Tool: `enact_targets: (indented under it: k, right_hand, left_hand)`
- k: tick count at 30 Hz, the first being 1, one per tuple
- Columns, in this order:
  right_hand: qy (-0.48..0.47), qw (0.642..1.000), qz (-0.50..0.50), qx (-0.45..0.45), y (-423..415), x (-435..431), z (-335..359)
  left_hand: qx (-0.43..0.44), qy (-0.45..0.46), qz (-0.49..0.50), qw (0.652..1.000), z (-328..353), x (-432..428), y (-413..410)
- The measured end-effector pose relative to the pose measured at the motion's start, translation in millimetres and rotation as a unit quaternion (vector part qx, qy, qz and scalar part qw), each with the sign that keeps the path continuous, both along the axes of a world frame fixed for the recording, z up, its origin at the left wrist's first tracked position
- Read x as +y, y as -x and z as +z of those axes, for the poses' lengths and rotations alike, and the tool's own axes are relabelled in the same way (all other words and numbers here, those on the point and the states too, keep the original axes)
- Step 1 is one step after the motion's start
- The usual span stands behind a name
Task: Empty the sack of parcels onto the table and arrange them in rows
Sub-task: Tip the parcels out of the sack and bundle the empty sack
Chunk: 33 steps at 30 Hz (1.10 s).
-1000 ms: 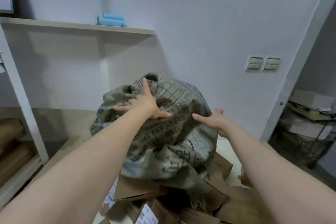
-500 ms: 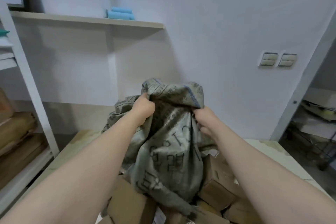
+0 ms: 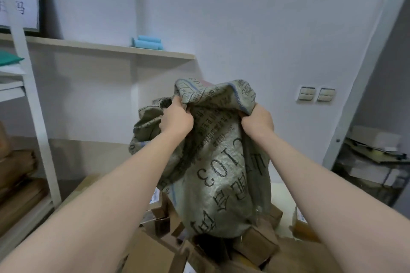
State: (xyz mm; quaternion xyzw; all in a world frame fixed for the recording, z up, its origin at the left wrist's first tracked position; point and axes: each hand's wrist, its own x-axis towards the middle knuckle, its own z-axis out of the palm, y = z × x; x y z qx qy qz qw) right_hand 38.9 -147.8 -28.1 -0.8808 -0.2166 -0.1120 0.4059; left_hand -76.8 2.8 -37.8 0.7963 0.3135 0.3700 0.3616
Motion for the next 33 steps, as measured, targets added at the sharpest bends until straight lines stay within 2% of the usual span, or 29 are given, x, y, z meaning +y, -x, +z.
enact_targets:
  k: [4, 6, 9, 11, 14, 17, 21, 23, 26, 28, 29, 31, 33]
  right_hand:
    - [-0.014, 1.0, 0.017, -0.01, 2.6, -8.0, -7.9]
    - [-0.009, 0.997, 0.071, -0.001, 3.5, -15.0, -8.2]
    - [0.023, 0.972, 0.209, 0.105, 2.5, -25.1, -10.1]
    - [0.012, 0.949, 0.254, 0.187, 5.9, -27.7, -14.7]
    - [-0.025, 0.957, 0.176, 0.23, 1.0, -28.1, -25.2]
    - [0.032, 0.941, 0.176, 0.288, -0.5, -32.3, -40.7]
    - [0.021, 0.933, 0.159, 0.322, -3.1, -41.1, -61.0]
    - [0.071, 0.923, 0.138, 0.352, -7.5, -47.1, -75.7]
    - [0.171, 0.88, 0.144, 0.419, -6.6, -54.9, -103.3]
    - [0.238, 0.858, 0.142, 0.432, 2.1, -55.9, -122.3]
    - [0.255, 0.86, 0.129, 0.424, 6.2, -54.7, -132.1]
    - [0.23, 0.87, 0.094, 0.426, 16.9, -48.8, -150.3]
    - [0.178, 0.879, 0.077, 0.436, 25.0, -40.8, -163.5]
  left_hand:
    - [0.039, -0.018, 0.074, 0.996, 1.8, -4.8, 8.2]
    - [0.054, -0.018, 0.099, 0.993, 2.0, -2.9, 12.5]
    - [0.071, 0.016, 0.104, 0.992, -1.5, 2.4, 13.6]
    - [0.076, 0.04, 0.075, 0.993, -4.8, 3.5, 12.2]
    - [0.054, 0.051, 0.028, 0.997, -10.5, -0.3, 8.8]
    - [0.067, 0.039, 0.018, 0.997, -15.3, -6.2, 6.1]
    - [0.234, -0.001, 0.061, 0.97, -25.5, -8.6, 8.1]
    - [0.294, -0.004, 0.067, 0.953, -34.4, -11.7, 10.6]
    - [0.304, -0.006, 0.042, 0.952, -49.3, -14.8, 7.3]
    - [0.323, -0.002, 0.006, 0.946, -57.2, -15.0, 3.1]
    - [0.349, -0.005, -0.007, 0.937, -61.5, -14.6, 0.5]
    - [0.394, -0.016, -0.025, 0.918, -69.5, -14.8, -2.4]
    - [0.398, 0.002, -0.041, 0.916, -77.3, -15.1, -3.0]
